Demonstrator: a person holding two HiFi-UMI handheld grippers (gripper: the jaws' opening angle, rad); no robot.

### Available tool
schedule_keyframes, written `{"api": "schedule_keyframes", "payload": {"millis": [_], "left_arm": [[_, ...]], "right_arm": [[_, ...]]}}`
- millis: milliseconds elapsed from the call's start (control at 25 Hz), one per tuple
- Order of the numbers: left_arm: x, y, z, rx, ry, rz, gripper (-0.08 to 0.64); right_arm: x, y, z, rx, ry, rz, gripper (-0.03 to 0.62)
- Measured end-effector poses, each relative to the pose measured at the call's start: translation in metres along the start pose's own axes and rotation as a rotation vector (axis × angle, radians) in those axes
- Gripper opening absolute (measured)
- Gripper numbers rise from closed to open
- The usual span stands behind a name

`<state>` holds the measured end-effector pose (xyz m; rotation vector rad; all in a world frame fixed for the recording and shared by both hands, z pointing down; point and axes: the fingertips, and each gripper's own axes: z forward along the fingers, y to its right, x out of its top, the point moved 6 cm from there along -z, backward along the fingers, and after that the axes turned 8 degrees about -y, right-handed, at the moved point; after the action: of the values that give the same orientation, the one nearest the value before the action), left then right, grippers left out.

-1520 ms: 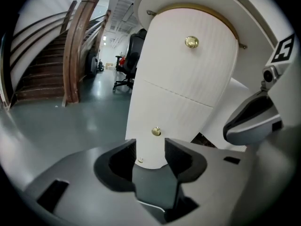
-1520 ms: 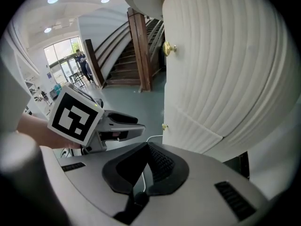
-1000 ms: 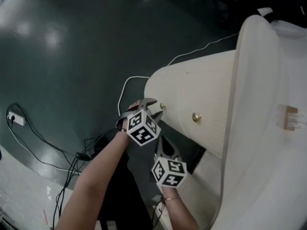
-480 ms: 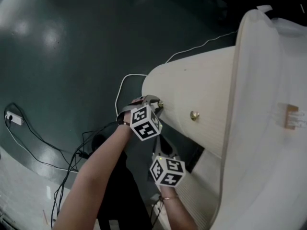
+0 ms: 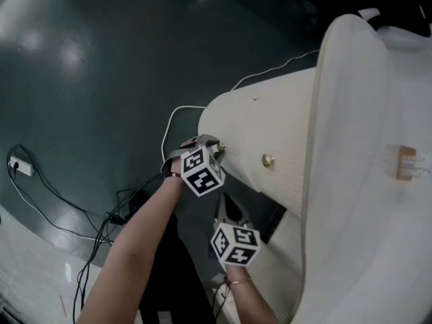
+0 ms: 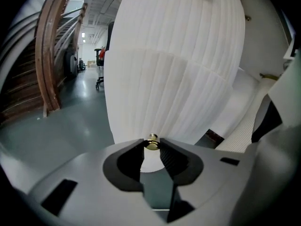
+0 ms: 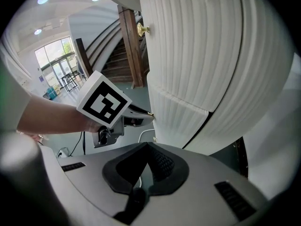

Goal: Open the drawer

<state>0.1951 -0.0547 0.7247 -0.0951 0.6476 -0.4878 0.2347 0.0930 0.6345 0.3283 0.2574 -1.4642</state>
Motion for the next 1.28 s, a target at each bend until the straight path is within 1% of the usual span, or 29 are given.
{"api": "schedule_keyframes", "payload": {"millis": [240, 360, 520, 800, 1120, 1280], "left_arm": [[-0.023, -0.006, -0.019, 0.023, -0.032, -0.015, 0.104], [-0.037, -0.009, -0.031, 0.037, -0.057, -0.033, 0.104], [-0.056, -0.01, -0.044, 0.062, -0.086, -0.072, 0.104], [-0.09, -0.017, -0.07, 0.098, -0.14, -0.149, 0.101], [-0.123, -0.023, -0.094, 0.128, -0.172, -0.222, 0.097], [-0.128, -0.023, -0.099, 0.14, -0.186, -0.26, 0.094]], "right_arm": [[-0.004, -0.006, -0.008, 0.013, -0.011, 0.006, 0.003], [-0.009, -0.012, -0.012, 0.028, -0.021, -0.009, 0.003], [-0.021, -0.016, -0.019, 0.035, -0.044, -0.041, 0.003], [-0.031, -0.018, -0.035, 0.025, -0.074, -0.046, 0.003], [-0.028, -0.026, -0.042, 0.027, -0.084, -0.059, 0.003], [-0.022, -0.026, -0.045, 0.032, -0.084, -0.069, 0.003]]}}
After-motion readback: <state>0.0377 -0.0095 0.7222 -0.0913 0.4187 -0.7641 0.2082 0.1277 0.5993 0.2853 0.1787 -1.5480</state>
